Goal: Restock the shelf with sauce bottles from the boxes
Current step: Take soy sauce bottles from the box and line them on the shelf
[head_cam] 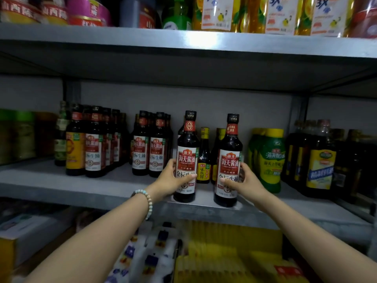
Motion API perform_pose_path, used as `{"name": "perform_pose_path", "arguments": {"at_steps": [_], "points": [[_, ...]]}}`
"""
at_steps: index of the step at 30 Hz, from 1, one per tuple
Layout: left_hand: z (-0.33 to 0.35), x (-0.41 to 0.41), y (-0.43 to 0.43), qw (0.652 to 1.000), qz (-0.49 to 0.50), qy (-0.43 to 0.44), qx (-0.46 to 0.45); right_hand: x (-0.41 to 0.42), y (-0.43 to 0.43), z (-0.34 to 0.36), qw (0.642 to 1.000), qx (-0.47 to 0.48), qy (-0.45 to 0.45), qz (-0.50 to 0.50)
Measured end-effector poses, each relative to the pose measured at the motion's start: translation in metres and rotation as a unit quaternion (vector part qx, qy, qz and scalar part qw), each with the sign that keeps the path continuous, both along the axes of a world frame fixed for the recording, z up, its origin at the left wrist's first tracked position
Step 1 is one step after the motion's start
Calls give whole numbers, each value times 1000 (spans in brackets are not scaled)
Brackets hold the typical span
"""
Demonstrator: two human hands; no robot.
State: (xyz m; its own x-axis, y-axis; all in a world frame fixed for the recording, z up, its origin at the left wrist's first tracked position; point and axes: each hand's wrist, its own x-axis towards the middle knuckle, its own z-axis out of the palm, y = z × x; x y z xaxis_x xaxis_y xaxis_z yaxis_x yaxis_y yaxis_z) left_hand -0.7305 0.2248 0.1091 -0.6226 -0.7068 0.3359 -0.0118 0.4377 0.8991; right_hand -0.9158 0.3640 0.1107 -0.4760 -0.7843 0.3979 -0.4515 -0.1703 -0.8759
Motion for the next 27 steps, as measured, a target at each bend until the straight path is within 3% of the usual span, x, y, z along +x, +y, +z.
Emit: {"name": "perform_pose_path", "arguments": {"at_steps": [19,27], "points": [[5,105,-114,998,55,-4,-8,93,-113,-1,1000,-19,-9,1],[-8,116,-161,997,66,26,-42,128,-172,-10,998,-29,18,-52]]}}
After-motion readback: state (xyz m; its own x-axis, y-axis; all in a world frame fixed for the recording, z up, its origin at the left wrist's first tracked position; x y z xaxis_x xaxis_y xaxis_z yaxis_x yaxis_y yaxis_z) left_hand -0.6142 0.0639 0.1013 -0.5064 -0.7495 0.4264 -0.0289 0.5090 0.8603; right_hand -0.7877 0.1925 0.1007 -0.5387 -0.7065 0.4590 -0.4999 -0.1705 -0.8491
